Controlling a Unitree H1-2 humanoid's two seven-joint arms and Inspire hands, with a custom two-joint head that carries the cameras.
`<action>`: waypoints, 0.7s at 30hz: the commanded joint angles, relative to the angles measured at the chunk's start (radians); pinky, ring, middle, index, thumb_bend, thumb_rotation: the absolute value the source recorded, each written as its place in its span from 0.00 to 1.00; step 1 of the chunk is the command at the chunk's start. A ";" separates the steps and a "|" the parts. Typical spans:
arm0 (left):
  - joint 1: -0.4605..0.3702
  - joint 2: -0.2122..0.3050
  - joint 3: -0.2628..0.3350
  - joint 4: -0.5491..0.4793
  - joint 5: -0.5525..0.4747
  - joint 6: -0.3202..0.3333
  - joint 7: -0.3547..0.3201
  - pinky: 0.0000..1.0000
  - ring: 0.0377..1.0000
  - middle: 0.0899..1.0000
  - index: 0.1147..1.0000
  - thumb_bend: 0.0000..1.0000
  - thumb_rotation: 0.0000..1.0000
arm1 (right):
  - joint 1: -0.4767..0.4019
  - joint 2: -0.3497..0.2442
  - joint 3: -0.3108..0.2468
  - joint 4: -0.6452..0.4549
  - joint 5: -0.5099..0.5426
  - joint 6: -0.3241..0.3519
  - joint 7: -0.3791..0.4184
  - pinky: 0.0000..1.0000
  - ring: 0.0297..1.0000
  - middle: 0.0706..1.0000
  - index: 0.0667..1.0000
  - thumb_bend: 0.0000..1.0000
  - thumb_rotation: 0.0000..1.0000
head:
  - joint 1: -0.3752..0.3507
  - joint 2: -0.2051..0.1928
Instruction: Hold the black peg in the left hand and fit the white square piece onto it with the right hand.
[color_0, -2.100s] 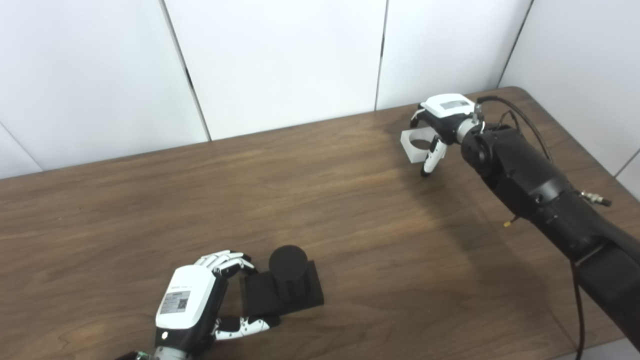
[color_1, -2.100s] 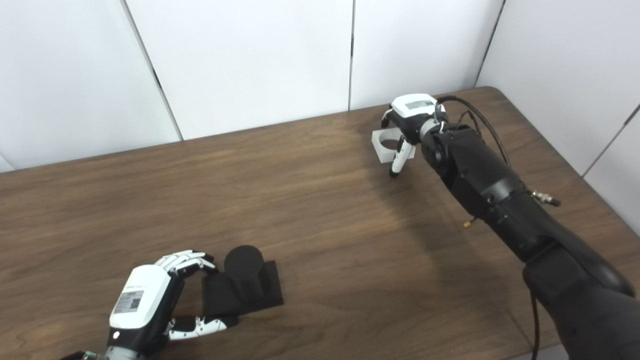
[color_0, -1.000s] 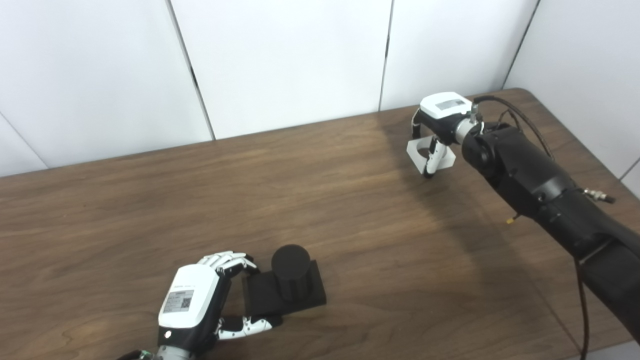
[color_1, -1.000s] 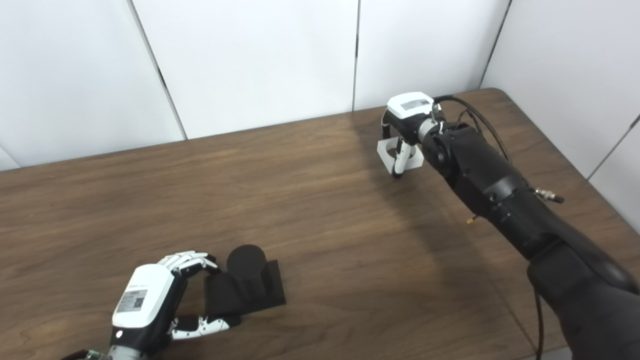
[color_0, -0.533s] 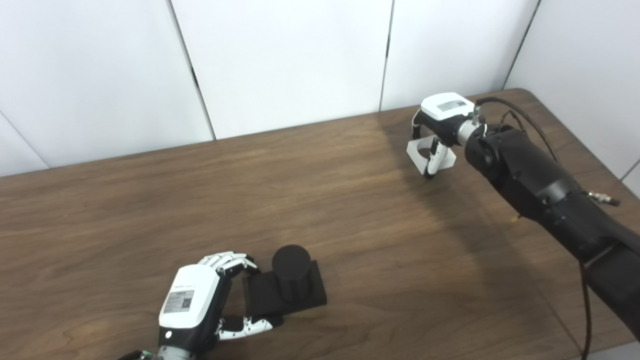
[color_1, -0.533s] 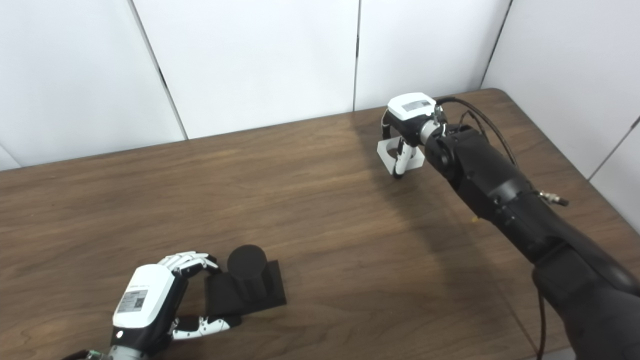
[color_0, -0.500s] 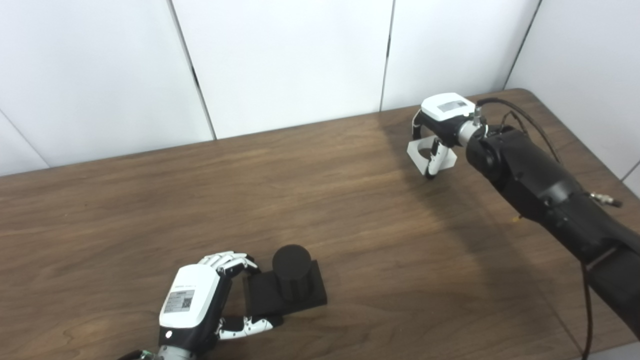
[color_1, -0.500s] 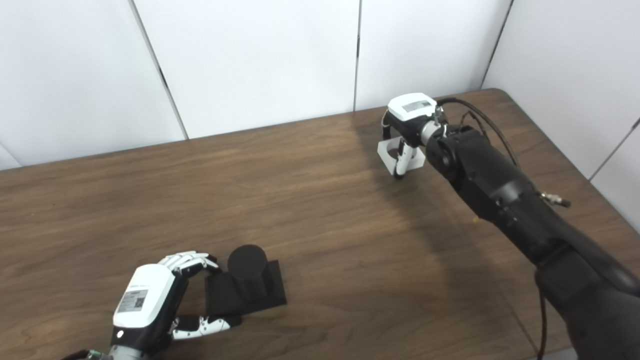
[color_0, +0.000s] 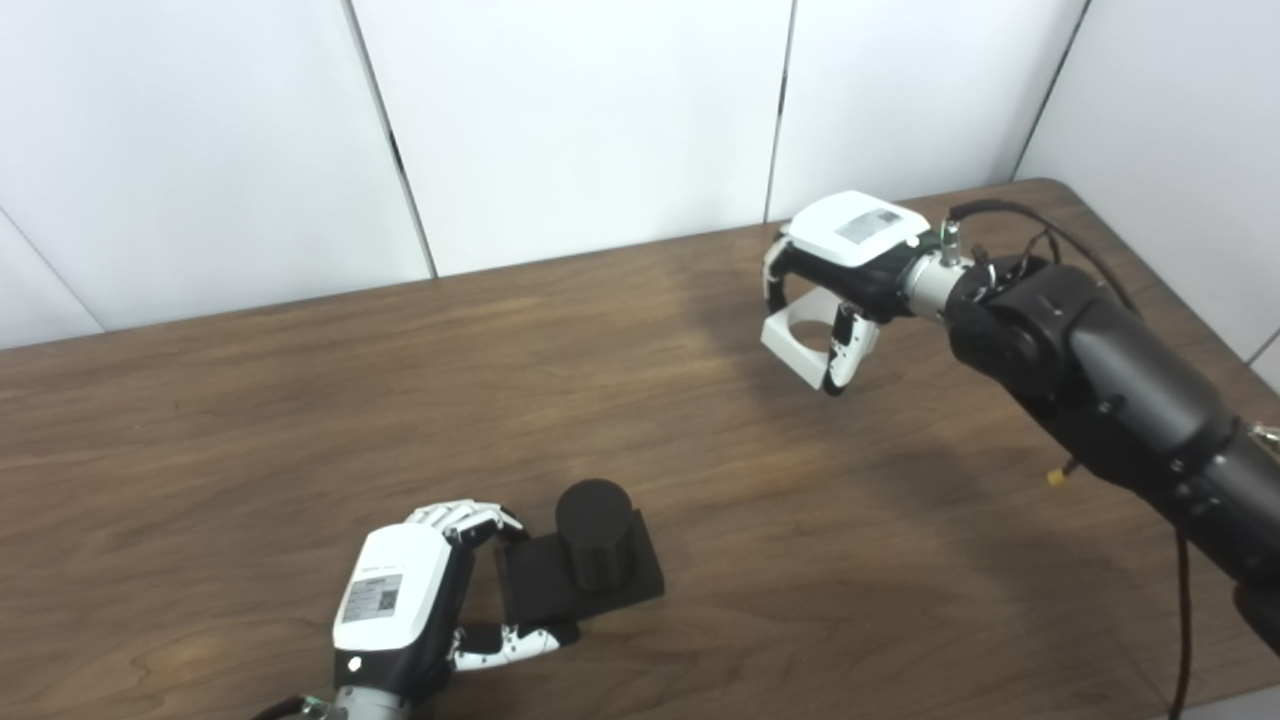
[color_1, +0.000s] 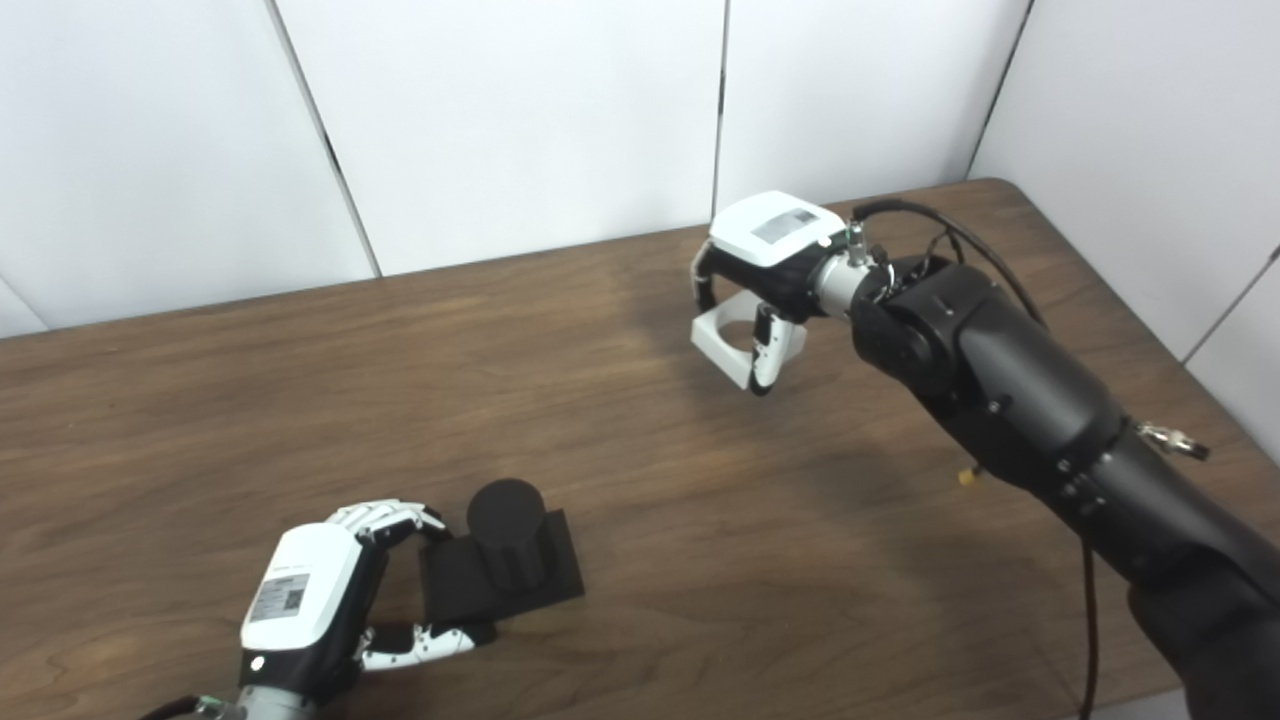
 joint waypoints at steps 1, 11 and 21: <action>0.021 -0.015 -0.054 0.032 0.059 0.032 -0.104 0.77 0.75 0.69 0.42 0.52 0.04 | -0.031 -0.022 -0.037 -0.062 0.012 -0.003 0.031 0.95 0.89 0.78 0.45 0.52 0.14 | 0.006 0.004; -0.001 -0.055 -0.090 0.025 0.117 0.078 -0.116 0.78 0.75 0.69 0.42 0.52 0.05 | -0.051 0.041 -0.062 -0.268 0.089 0.015 0.170 0.95 0.88 0.76 0.45 0.52 0.14 | 0.070 0.024; -0.026 -0.074 -0.125 0.071 0.175 0.096 -0.108 0.78 0.75 0.68 0.42 0.52 0.05 | -0.103 0.159 -0.040 -0.397 0.149 0.046 0.300 0.94 0.87 0.75 0.44 0.53 0.14 | 0.091 0.027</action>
